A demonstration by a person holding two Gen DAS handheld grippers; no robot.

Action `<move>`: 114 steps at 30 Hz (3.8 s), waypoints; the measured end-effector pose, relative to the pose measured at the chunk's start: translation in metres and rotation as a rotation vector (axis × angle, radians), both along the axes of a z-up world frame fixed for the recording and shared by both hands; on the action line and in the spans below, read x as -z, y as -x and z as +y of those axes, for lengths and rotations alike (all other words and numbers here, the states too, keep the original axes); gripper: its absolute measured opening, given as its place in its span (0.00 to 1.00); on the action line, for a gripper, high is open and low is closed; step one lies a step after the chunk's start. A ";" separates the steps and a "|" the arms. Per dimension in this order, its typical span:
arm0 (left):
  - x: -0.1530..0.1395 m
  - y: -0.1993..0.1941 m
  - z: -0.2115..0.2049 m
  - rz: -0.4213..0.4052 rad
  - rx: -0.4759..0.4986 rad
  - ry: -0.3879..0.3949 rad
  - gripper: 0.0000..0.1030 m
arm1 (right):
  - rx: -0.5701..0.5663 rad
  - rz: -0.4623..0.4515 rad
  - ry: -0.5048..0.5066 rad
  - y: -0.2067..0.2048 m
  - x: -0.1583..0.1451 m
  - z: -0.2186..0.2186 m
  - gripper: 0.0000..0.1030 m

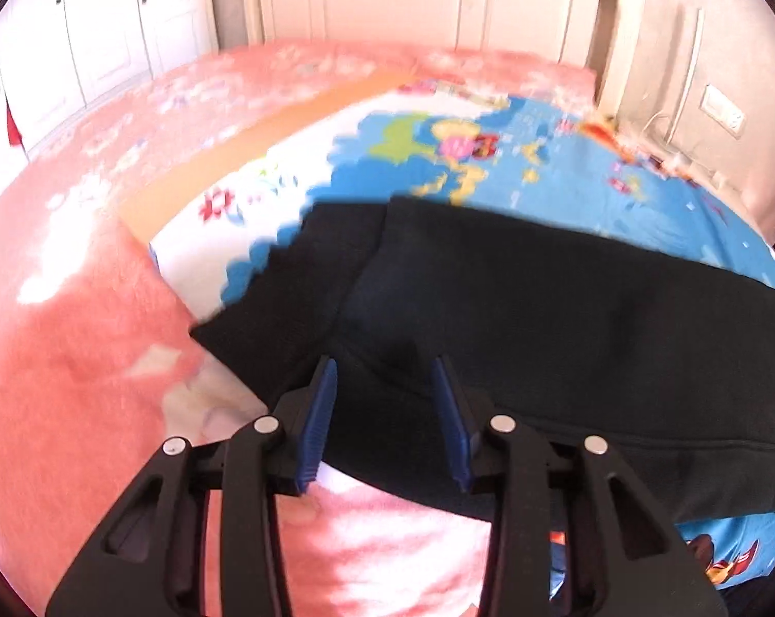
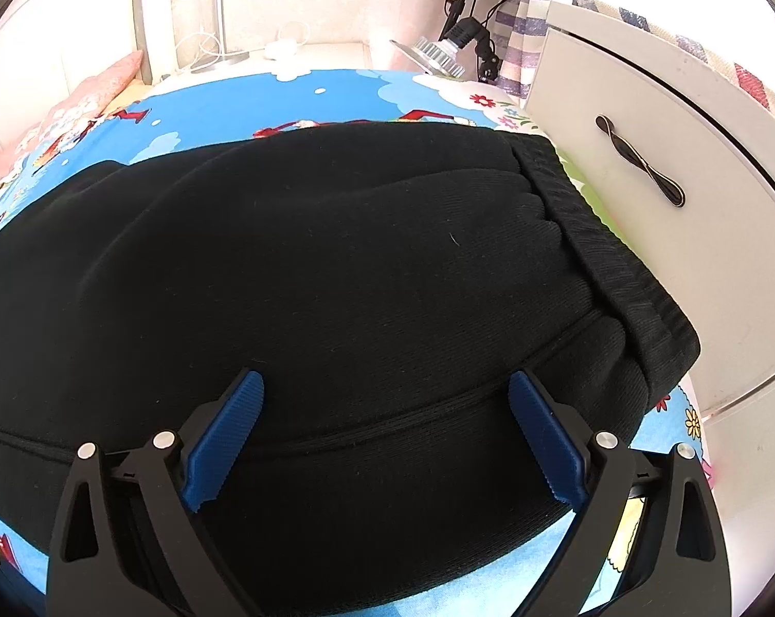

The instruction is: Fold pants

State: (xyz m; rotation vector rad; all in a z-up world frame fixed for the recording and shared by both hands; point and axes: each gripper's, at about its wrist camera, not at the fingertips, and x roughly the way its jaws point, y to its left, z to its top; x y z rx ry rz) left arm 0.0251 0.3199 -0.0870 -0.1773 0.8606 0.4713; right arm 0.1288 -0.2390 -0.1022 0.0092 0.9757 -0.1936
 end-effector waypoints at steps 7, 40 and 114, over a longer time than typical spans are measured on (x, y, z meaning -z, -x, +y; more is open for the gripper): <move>0.006 -0.030 -0.026 0.016 0.160 -0.062 0.40 | -0.064 -0.097 0.034 -0.003 -0.029 -0.002 0.89; -0.021 -0.067 0.065 -0.037 0.040 0.041 0.41 | -0.049 0.008 0.164 -0.145 -0.007 -0.070 0.80; 0.021 -0.023 0.063 0.004 -0.012 0.075 0.88 | -0.378 -0.074 -0.138 0.025 0.007 0.216 0.95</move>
